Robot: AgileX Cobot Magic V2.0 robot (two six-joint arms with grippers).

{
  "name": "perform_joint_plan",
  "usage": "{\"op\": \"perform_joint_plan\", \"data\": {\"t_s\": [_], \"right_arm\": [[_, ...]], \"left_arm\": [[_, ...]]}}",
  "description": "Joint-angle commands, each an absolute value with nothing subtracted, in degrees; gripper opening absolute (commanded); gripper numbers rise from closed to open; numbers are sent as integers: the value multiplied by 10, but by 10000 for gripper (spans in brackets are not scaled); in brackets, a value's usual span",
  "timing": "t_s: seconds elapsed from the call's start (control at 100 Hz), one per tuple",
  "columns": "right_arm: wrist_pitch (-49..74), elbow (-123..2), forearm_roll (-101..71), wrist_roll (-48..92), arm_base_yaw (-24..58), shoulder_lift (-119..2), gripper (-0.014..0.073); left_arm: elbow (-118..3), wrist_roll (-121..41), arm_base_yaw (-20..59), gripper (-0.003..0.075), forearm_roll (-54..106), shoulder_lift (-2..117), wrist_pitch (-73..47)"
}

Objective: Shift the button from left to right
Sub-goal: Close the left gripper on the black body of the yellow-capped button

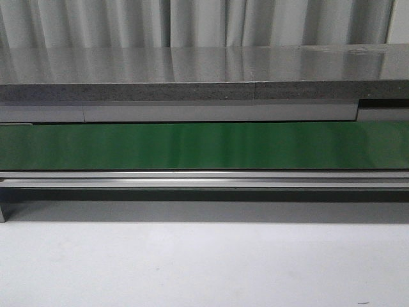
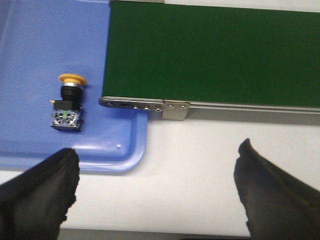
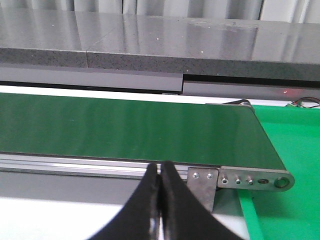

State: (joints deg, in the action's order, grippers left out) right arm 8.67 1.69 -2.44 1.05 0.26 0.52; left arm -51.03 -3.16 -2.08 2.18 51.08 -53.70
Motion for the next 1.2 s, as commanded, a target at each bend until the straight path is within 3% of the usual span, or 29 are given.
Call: {"op": "perform_joint_plan", "data": {"t_s": [0.0,0.51,1.19], "right_arm": [[40,17,-20,12,4,15,-68],[40,17,-20,12,4,15,-68],[40,17,-20,12,4,15,-68]], "left_arm": [[-549,-25,-48,599,18,556,-488],[-603,-37,-174,599,18,809,-426],[-646,-38,-193,599,19,962,-385]]}}
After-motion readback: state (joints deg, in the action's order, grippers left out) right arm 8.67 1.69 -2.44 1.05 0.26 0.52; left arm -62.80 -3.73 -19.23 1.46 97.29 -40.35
